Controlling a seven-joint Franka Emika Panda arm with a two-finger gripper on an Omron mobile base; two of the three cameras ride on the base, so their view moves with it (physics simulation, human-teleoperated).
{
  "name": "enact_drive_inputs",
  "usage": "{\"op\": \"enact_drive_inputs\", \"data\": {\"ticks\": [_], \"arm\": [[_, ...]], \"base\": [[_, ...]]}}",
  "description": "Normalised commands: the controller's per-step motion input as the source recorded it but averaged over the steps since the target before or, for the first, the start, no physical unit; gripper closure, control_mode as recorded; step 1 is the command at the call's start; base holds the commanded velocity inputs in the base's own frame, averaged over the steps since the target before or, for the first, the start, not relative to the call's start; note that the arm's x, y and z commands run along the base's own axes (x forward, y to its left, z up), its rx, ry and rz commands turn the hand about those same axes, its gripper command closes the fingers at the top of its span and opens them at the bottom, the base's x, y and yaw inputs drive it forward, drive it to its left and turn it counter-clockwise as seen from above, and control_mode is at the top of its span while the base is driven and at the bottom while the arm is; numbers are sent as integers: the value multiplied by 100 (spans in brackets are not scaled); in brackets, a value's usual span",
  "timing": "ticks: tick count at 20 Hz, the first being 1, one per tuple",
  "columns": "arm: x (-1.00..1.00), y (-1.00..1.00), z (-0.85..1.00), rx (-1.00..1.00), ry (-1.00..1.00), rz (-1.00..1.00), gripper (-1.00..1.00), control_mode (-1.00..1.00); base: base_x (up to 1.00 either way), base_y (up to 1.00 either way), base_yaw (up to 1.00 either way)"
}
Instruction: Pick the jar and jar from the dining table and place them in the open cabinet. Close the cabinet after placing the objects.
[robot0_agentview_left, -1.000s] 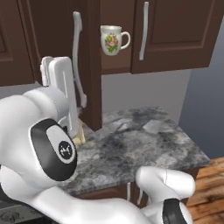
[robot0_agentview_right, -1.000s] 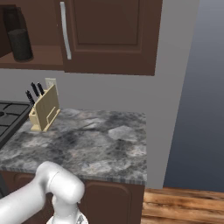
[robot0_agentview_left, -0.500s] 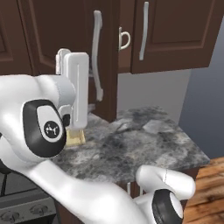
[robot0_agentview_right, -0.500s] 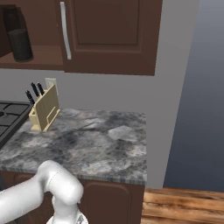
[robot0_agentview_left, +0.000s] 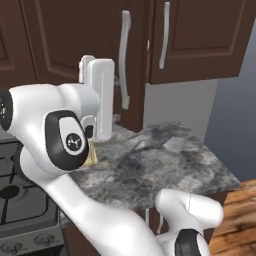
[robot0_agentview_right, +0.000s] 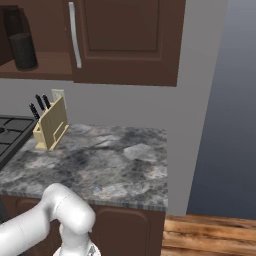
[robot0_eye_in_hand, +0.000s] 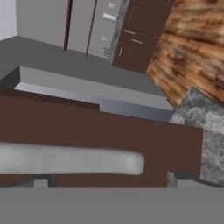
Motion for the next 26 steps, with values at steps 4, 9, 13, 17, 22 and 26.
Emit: {"op": "enact_drive_inputs", "data": {"ticks": [4, 9, 13, 17, 22, 26], "arm": [[46, -27, -25, 6, -30, 0, -100, -100], [56, -28, -2, 17, -1, 0, -100, -100], [64, -23, 0, 19, 0, 0, -100, -100], [60, -15, -5, 15, -1, 5, -100, -100], [52, -10, -20, 10, -20, 8, -100, -100], [51, -7, -29, 8, -27, 10, -100, -100]], "base": [[0, 0, 0], [0, 0, 0], [0, 0, 0], [0, 0, 0], [0, 0, 0], [0, 0, 0]]}}
